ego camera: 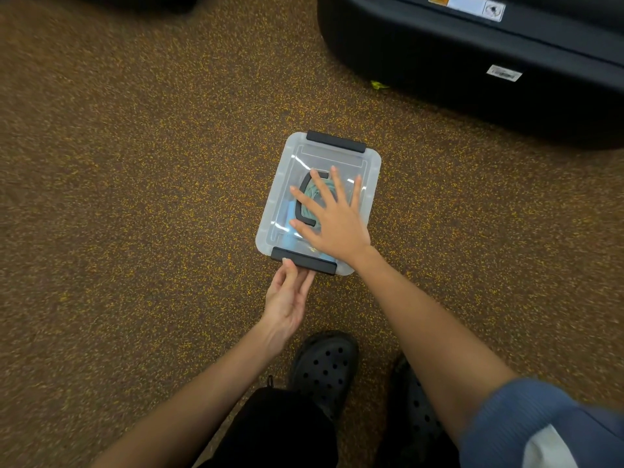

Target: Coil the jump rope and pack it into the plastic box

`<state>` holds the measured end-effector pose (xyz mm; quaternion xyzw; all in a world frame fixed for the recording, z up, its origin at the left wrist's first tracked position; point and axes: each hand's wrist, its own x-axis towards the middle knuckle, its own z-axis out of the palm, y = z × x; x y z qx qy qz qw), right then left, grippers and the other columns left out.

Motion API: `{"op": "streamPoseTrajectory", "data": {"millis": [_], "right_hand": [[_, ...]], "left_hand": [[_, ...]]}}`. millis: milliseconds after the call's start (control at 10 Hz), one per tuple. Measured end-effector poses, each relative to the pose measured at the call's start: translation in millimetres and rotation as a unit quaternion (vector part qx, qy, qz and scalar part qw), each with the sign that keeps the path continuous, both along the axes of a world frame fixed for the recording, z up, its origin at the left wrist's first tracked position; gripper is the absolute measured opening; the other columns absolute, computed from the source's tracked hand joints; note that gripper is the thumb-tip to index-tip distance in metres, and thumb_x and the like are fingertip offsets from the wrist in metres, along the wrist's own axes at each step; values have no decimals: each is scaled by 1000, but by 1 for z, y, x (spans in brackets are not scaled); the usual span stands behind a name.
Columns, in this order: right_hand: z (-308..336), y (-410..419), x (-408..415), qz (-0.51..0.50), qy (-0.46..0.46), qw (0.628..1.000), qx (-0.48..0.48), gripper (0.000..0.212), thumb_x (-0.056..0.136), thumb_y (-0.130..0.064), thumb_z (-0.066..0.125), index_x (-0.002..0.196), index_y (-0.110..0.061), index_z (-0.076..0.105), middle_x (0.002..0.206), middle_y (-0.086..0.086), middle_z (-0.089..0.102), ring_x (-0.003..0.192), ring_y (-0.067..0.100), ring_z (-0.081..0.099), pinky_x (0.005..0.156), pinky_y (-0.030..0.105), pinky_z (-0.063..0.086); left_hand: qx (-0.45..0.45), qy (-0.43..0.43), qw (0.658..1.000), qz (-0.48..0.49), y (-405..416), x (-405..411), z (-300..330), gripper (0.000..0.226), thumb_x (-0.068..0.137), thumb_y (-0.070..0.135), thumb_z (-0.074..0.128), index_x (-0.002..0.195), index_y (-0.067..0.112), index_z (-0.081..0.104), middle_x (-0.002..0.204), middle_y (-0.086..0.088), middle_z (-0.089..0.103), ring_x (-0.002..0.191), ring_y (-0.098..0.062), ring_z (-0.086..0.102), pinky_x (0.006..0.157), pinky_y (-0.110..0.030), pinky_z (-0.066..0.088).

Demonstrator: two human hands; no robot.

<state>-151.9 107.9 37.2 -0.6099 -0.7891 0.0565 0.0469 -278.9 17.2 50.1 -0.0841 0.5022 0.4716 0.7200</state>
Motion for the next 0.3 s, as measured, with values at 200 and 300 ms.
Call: {"op": "streamPoseTrajectory", "data": {"millis": [200, 300], "right_hand": [[6, 0, 0, -4, -6, 1000, -26, 61, 92, -68, 24, 147, -43, 25, 161, 6, 15, 148, 37, 3, 112, 69, 2], [10, 4, 2, -5, 15, 998, -61, 58, 93, -66, 24, 147, -45, 24, 161, 3, 13, 149, 35, 1, 112, 68, -3]], "left_hand": [[17, 144, 984, -105, -7, 4, 7, 32, 95, 39, 45, 106, 11, 56, 110, -15, 63, 106, -27, 61, 89, -39, 52], [-24, 379, 917, -121, -6, 2, 5, 41, 94, 49, 44, 105, 10, 48, 97, -8, 57, 89, -21, 58, 82, -37, 52]]}}
